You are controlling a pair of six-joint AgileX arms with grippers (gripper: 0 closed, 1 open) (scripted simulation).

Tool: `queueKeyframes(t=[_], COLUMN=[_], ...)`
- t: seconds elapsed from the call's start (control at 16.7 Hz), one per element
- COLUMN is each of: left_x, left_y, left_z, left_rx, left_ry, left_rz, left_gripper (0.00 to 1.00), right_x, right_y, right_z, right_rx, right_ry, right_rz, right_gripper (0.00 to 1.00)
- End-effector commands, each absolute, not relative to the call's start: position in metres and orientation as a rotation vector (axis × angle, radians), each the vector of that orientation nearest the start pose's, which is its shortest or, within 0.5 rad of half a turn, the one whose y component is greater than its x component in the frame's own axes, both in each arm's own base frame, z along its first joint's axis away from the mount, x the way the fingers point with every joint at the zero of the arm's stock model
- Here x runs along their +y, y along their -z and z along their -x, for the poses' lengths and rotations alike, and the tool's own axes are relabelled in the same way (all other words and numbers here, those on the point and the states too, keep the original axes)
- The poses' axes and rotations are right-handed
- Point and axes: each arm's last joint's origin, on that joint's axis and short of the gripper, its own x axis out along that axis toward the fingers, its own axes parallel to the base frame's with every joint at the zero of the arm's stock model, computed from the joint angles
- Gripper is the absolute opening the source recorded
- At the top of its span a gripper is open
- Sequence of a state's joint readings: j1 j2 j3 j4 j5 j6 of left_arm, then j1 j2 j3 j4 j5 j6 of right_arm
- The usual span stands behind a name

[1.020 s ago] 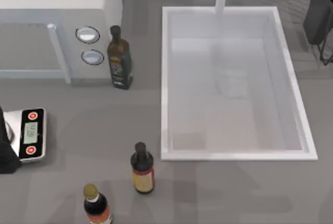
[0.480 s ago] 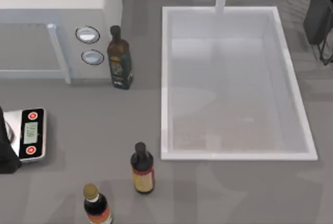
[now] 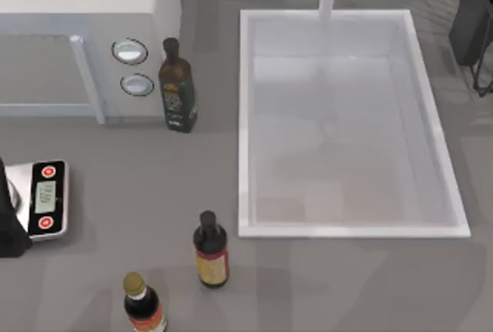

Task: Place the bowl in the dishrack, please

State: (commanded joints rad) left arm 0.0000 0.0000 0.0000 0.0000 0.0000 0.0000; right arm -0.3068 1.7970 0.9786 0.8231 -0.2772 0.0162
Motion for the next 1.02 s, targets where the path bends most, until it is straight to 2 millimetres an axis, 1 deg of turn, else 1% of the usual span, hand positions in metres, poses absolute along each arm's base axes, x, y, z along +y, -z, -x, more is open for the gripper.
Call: queueKeyframes(t=[0.06, 0.84, 0.9, 1.02], left_x=[-0.0012, -0.0012, -0.0012, -0.0012], left_y=[-0.16, -0.16, -0.16, -0.16], left_z=[-0.1057, -0.1057, -0.1057, -0.1057], left_rx=[0.0, 0.0, 0.0, 0.0], left_ry=[0.0, 0.0, 0.0, 0.0], left_rz=[0.0, 0.0, 0.0, 0.0], left_gripper=[1.0, 1.0, 1.0, 1.0], right_x=[-0.1077, -0.1077, -0.1077, -0.1077], right_y=[-0.219, -0.219, -0.219, -0.219], right_z=[-0.3787, -0.3787, -0.3787, -0.3787], right_rx=[0.0, 0.0, 0.0, 0.0], right_ry=[0.01, 0.01, 0.01, 0.01], right_rz=[0.0, 0.0, 0.0, 0.0], right_gripper=[0.0, 0.98, 1.0, 1.0])
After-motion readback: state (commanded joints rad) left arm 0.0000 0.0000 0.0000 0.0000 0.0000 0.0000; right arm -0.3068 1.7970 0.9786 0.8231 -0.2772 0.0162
